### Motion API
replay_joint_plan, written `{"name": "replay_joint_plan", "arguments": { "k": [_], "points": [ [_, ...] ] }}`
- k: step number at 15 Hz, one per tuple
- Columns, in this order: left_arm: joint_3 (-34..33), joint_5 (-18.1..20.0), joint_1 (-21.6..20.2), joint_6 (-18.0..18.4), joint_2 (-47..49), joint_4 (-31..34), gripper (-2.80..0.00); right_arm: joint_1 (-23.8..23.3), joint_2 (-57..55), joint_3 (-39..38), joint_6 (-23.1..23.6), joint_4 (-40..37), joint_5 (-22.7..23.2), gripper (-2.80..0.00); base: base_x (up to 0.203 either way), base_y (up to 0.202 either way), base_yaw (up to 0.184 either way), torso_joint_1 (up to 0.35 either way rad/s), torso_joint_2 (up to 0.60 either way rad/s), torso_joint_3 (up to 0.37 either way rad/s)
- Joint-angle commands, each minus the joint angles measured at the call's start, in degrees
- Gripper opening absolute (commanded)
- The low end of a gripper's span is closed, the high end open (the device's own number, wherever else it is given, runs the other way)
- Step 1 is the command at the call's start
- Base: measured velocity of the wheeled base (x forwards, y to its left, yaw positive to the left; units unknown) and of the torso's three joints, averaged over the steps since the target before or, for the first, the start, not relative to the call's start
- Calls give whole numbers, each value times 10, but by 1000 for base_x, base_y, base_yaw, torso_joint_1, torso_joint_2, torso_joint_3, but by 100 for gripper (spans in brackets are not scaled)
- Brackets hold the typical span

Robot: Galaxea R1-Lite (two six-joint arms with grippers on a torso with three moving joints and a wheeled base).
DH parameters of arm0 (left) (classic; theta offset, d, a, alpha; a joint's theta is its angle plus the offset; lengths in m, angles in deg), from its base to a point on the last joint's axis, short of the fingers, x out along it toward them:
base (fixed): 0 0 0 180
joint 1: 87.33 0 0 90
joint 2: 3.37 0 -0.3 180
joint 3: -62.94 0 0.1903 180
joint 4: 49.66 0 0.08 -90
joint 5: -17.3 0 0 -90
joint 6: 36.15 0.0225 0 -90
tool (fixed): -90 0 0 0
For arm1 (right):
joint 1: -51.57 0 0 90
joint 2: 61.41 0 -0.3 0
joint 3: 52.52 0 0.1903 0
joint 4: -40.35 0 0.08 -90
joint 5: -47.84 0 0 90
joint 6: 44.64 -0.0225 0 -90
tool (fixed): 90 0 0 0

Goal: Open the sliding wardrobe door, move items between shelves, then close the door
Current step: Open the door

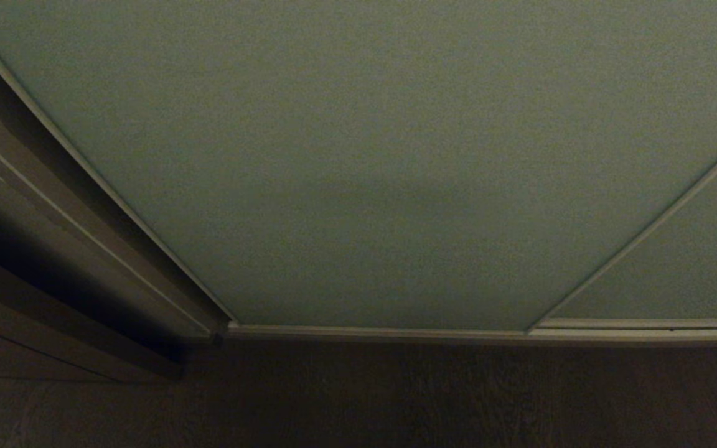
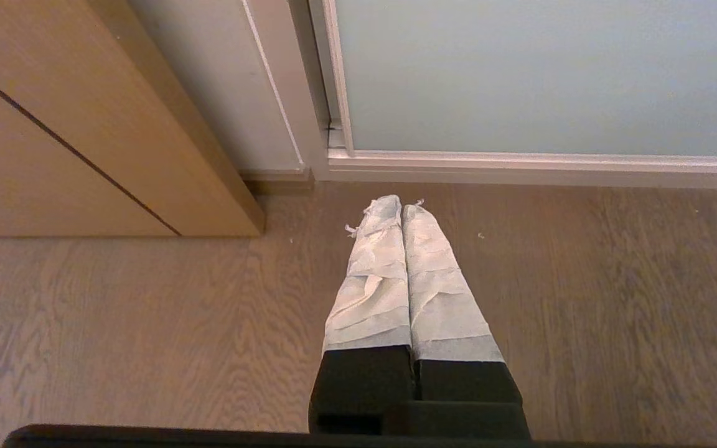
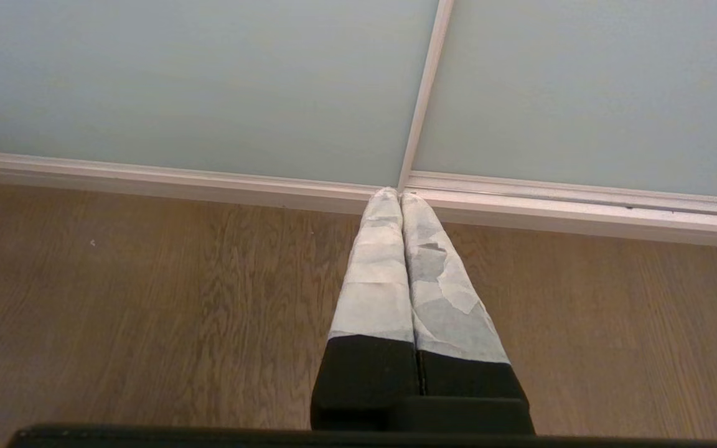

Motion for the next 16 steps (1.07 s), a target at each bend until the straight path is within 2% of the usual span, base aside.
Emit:
{"name": "replay_joint_plan", "arguments": {
  "k": [1,10,13,16],
  "points": [
    [0,0,0,0,1,0,-280,0,0,0,0,0,0,-280,0,0,0,0,0,0],
    [-1,0,0,9,1,2,-280,0,0,0,0,0,0,-280,0,0,0,0,0,0],
    [0,1,0,0,1,1,-280,0,0,0,0,0,0,-280,0,0,0,0,0,0],
    [1,-1,0,12,2,10,-280,0,0,0,0,0,0,-280,0,0,0,0,0,0]
  ]
}}
